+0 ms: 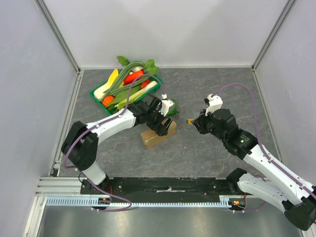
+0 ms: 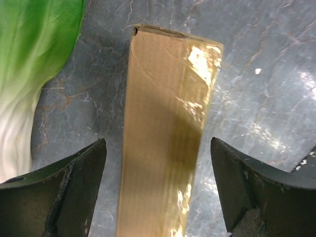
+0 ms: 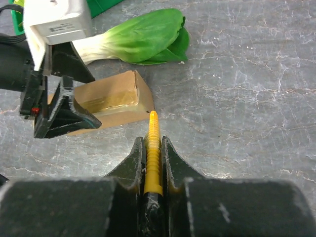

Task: Unpack the express box

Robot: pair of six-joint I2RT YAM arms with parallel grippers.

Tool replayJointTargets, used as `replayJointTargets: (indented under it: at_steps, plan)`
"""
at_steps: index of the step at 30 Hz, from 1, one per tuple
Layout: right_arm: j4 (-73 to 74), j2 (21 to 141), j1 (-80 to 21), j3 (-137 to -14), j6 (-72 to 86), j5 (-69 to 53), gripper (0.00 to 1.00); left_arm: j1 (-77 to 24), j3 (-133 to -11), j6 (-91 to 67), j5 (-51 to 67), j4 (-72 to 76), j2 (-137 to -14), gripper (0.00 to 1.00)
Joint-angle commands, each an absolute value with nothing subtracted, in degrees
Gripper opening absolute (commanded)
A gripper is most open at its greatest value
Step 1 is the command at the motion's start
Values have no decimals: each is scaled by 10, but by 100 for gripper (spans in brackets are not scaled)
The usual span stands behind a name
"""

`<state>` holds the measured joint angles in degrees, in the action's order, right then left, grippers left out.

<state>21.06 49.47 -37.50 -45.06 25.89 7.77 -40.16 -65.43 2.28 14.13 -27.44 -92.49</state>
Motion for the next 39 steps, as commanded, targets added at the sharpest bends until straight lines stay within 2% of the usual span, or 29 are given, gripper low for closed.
replayJointTargets:
  at_steps: [1,5,6,8,9,12,14,19,26,30,39]
  plan:
    - [164,481,-374,-435,271,93,0,-407,-697,94,107,-270,-971,90]
    - [155,482,-374,-425,272,91,0,-411,-713,113,104,-278,-1008,82]
    - [153,481,-374,-421,272,89,0,-413,-714,119,103,-279,-1012,71]
    - [148,477,-374,-415,277,89,0,-419,-708,146,106,-277,-1016,57]
    - [144,473,-373,-404,282,91,0,-421,-704,165,109,-274,-1015,46]
    - [114,456,-374,-375,289,87,0,-428,-687,200,120,-272,-1013,32]
    - [88,441,-374,-359,295,83,0,-433,-665,235,128,-260,-1000,29]
    - [73,427,-374,-337,302,82,0,-438,-600,277,140,-207,-958,28]
    - [31,446,-374,-325,306,26,0,-452,-614,265,163,-228,-974,34]
    - [8,474,-374,-324,308,1,0,-454,-613,259,163,-230,-984,43]
    - [-20,523,-374,-327,304,1,0,-454,-621,249,177,-239,-990,58]
